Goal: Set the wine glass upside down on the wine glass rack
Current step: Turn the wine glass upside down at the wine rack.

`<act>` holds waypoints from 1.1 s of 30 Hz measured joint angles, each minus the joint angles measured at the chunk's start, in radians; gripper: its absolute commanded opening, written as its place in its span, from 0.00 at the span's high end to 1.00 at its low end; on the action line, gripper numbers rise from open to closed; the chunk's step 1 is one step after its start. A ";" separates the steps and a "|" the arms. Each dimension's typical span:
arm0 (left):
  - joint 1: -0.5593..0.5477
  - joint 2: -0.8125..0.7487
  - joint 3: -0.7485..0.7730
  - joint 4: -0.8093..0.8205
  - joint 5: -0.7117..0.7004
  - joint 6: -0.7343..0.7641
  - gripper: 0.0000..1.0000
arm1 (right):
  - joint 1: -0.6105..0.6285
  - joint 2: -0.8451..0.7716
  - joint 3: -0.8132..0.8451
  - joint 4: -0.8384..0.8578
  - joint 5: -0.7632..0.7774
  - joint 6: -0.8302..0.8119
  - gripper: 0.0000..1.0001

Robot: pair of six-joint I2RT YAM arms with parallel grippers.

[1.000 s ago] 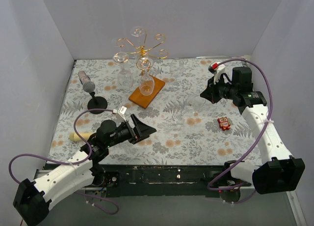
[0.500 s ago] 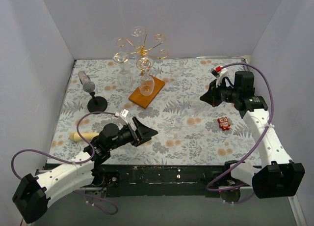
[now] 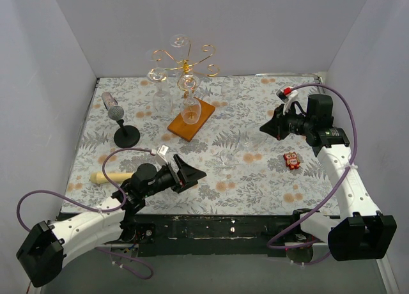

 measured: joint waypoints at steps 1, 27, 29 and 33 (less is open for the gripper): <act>0.000 0.002 -0.004 0.006 -0.002 0.000 0.02 | 0.000 -0.001 -0.004 0.003 -0.003 0.002 0.99; -0.005 0.172 -0.044 0.203 -0.014 -0.027 0.02 | -0.013 -0.001 -0.026 0.054 -0.068 0.060 0.99; -0.006 0.180 -0.044 0.218 -0.014 -0.028 0.02 | -0.014 -0.001 -0.027 0.056 -0.075 0.066 0.99; -0.006 0.200 -0.048 0.251 -0.014 -0.035 0.02 | -0.019 -0.001 -0.039 0.070 -0.089 0.080 0.99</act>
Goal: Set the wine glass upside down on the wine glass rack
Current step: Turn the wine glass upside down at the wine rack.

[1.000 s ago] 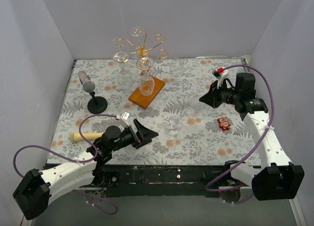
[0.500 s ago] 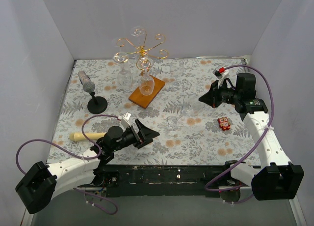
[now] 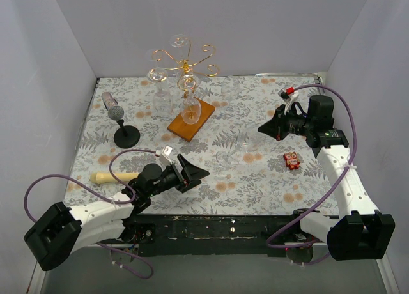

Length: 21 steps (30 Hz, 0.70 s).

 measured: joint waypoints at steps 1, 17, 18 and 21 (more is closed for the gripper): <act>0.000 0.007 -0.002 0.010 0.000 -0.003 0.02 | -0.001 0.000 -0.002 0.001 -0.003 0.003 0.99; 0.000 0.194 0.055 0.089 -0.039 -0.045 0.08 | -0.013 0.002 -0.031 0.069 -0.085 0.083 0.99; 0.000 0.209 0.073 0.092 -0.040 -0.045 0.08 | -0.013 0.002 -0.036 0.072 -0.089 0.086 0.99; -0.002 0.251 0.119 0.108 -0.040 -0.043 0.12 | -0.013 0.005 -0.044 0.080 -0.097 0.097 0.99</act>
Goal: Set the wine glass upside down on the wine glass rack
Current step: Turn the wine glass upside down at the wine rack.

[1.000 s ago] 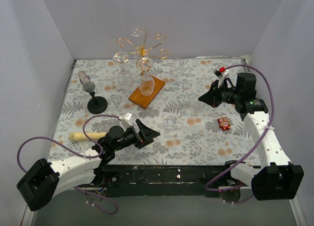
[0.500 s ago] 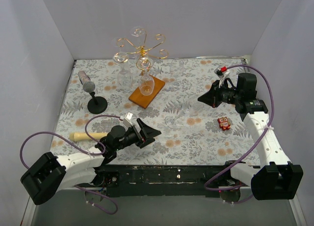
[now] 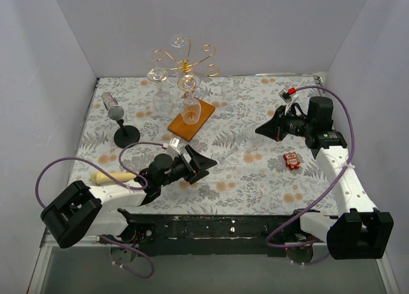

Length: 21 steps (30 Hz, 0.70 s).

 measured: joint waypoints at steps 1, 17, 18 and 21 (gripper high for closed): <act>0.000 0.011 0.012 0.005 0.000 0.000 0.14 | 0.000 0.001 -0.001 0.001 -0.001 0.003 0.99; 0.000 0.111 0.140 -0.076 -0.043 0.051 0.56 | 0.000 0.001 -0.008 0.030 -0.035 0.030 0.99; 0.000 0.117 0.152 -0.082 -0.045 0.057 0.60 | 0.000 0.001 -0.008 0.030 -0.036 0.030 0.99; 0.000 0.132 0.185 -0.107 -0.047 0.075 0.74 | 0.000 0.001 -0.008 0.030 -0.038 0.031 0.99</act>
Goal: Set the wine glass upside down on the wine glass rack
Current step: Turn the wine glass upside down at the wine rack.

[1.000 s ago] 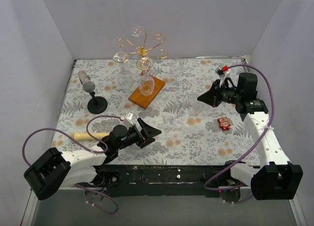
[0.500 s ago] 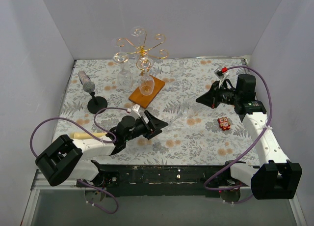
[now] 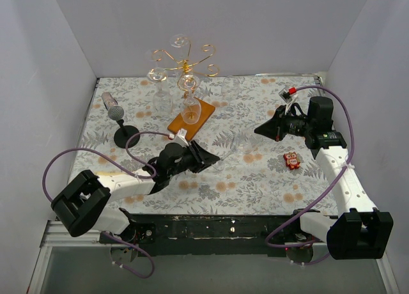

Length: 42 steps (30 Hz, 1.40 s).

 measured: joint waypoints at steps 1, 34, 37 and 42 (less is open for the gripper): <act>0.000 0.005 0.008 -0.010 0.000 0.005 0.79 | 0.000 0.000 0.000 0.000 0.000 0.000 0.99; 0.000 -0.359 -0.032 -0.460 -0.238 0.180 1.00 | -0.006 -0.056 -0.039 0.002 -0.067 -0.117 0.20; 0.001 -0.402 -0.032 -0.526 -0.265 0.219 1.00 | -0.011 -0.065 -0.039 -0.017 -0.068 -0.143 0.19; 0.002 -0.456 -0.026 -0.645 -0.314 0.292 1.00 | -0.045 -0.089 -0.039 -0.038 -0.076 -0.177 0.19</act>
